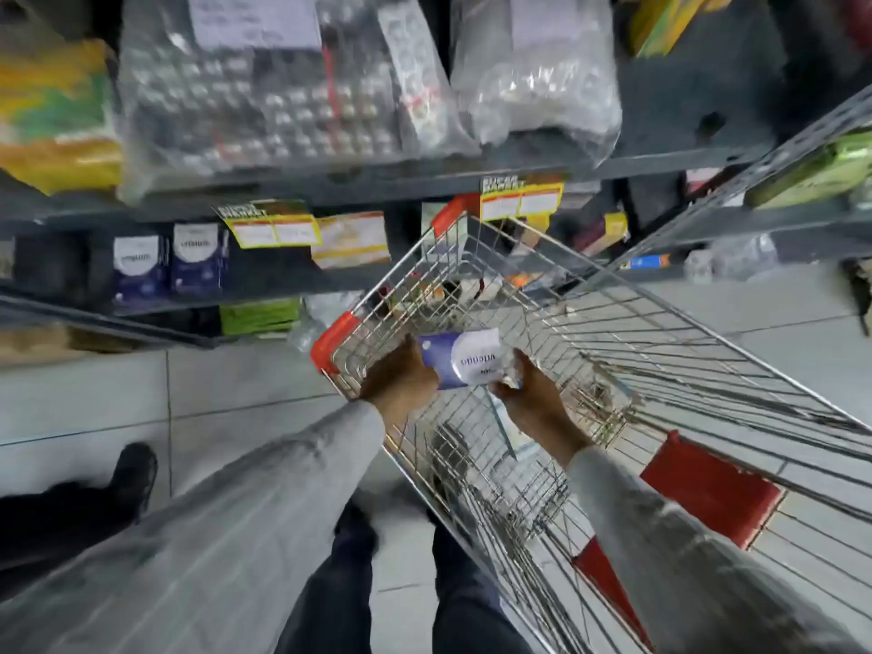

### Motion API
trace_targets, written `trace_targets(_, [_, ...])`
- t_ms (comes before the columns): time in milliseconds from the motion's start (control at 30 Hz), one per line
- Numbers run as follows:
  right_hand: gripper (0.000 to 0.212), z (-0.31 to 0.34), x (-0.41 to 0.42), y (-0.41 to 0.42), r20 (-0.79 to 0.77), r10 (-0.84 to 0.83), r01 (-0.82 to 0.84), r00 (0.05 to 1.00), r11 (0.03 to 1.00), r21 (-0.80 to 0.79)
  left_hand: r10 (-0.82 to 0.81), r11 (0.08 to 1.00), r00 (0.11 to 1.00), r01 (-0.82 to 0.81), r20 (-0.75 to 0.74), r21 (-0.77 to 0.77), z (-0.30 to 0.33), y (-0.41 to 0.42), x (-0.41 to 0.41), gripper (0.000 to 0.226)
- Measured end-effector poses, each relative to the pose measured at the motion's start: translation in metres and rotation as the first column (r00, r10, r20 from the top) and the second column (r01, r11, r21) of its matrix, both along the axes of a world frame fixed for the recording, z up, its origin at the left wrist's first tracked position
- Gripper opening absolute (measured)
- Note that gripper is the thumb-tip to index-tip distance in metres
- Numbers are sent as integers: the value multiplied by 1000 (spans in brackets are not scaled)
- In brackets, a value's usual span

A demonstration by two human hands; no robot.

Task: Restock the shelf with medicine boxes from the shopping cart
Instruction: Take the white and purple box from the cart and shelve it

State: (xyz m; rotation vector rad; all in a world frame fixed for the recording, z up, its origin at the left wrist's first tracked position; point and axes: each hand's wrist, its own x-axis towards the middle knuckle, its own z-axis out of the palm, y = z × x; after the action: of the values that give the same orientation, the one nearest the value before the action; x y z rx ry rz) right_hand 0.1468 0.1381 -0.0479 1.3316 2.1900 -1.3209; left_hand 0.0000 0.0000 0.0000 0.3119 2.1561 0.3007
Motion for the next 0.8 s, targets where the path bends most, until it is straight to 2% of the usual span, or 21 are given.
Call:
trace_targets(100, [61, -24, -14, 3, 27, -9, 12, 1000, 994, -113, 201, 979, 954, -200, 224, -28, -25, 8, -14, 42])
trace_targets(167, [47, -37, -20, 3, 53, 26, -18, 998, 988, -152, 231, 972, 901, -234, 367, -38, -30, 7, -15, 33])
trace_targets(233, [41, -43, -20, 2, 55, 46, -37, 997, 988, -147, 248, 963, 871, -269, 424, -12, -31, 6, -9, 15])
trace_targets(267, [40, -43, -19, 2, 55, 29, -22, 998, 992, -123, 262, 959, 872, -285, 413, -7, -30, 6, -7, 6])
trace_targets(300, [40, -43, -17, 1, 47, -2, 6, 999, 996, -92, 266, 956, 878, -295, 397, 11, -33, 7, -6, 8])
trace_targets(367, [43, -34, -12, 0, -9, -95, 95, 995, 993, -65, 273, 944, 879, -323, 391, 68, -31, 6, -5, 20])
trace_targets(533, [48, 17, -3, 4, -191, -152, 171, 970, 981, 89, 293, 896, 875, -393, 386, 209, 14, 7, -10, 32])
trace_targets(600, [41, 50, -1, 6, -318, -221, 263, 922, 960, 95, 283, 867, 884, -402, 373, 295, 44, 7, -11, 34])
trace_targets(700, [34, 109, 1, 5, -492, -264, 326, 830, 944, 44, 214, 827, 932, -333, 293, 454, 96, 7, -15, 45])
trace_targets(800, [18, 170, 0, 4, -607, -302, 399, 735, 917, 27, 180, 706, 964, -264, 195, 657, 154, 4, -17, 42])
